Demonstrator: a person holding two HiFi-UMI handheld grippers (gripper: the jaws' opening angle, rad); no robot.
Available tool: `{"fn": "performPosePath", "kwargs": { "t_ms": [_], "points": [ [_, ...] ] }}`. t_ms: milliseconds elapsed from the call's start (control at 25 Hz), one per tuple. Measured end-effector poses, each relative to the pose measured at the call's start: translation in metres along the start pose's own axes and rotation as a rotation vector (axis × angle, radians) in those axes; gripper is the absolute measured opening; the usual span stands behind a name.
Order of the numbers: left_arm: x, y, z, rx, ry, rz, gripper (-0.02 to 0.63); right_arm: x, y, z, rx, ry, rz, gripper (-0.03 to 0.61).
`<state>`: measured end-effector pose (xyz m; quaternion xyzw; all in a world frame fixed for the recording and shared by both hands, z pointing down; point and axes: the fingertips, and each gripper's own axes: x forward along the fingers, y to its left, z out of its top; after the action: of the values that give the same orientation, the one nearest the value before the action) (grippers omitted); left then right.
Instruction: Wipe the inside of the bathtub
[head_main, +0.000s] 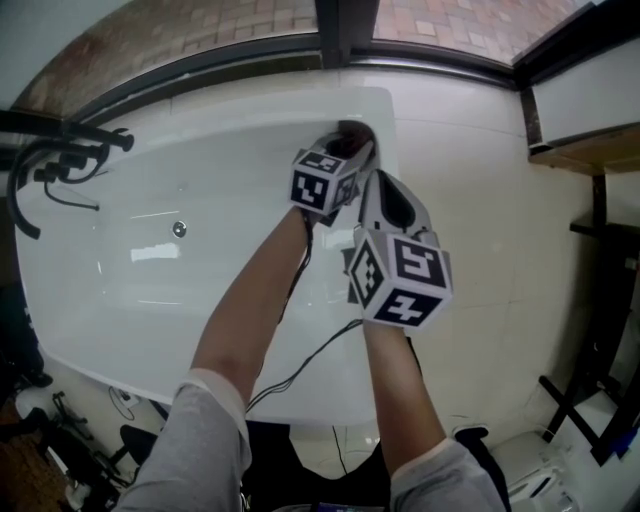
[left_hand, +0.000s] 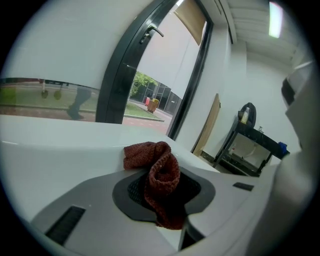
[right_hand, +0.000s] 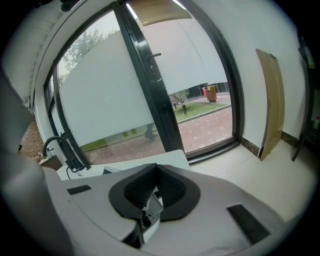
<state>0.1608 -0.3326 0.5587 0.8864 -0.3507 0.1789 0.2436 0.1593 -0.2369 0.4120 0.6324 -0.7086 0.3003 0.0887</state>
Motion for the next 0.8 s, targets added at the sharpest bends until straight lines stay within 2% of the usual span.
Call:
{"fn": "performPosePath", "kwargs": {
  "t_ms": [280,400,520,640,800],
  "points": [
    [0.007,0.019,-0.035,-0.043,0.051,0.024,0.087,0.014,-0.012,-0.024,-0.003,0.027,0.002,0.009],
    [0.010,0.024,-0.042,-0.032,0.028,0.028,0.087,0.020,-0.013,-0.037,-0.005,0.048,0.010,0.009],
    [0.012,0.033,-0.056,-0.023,0.058,0.049,0.087,0.028,-0.011,-0.044,-0.005,0.059,0.014,0.009],
    [0.013,0.044,-0.080,-0.067,0.092,0.063,0.087,0.034,-0.006,-0.048,-0.010,0.067,0.024,0.009],
    [0.016,0.052,-0.101,-0.103,0.093,0.060,0.087,0.042,-0.002,-0.053,-0.018,0.067,0.049,0.009]
  ]
}}
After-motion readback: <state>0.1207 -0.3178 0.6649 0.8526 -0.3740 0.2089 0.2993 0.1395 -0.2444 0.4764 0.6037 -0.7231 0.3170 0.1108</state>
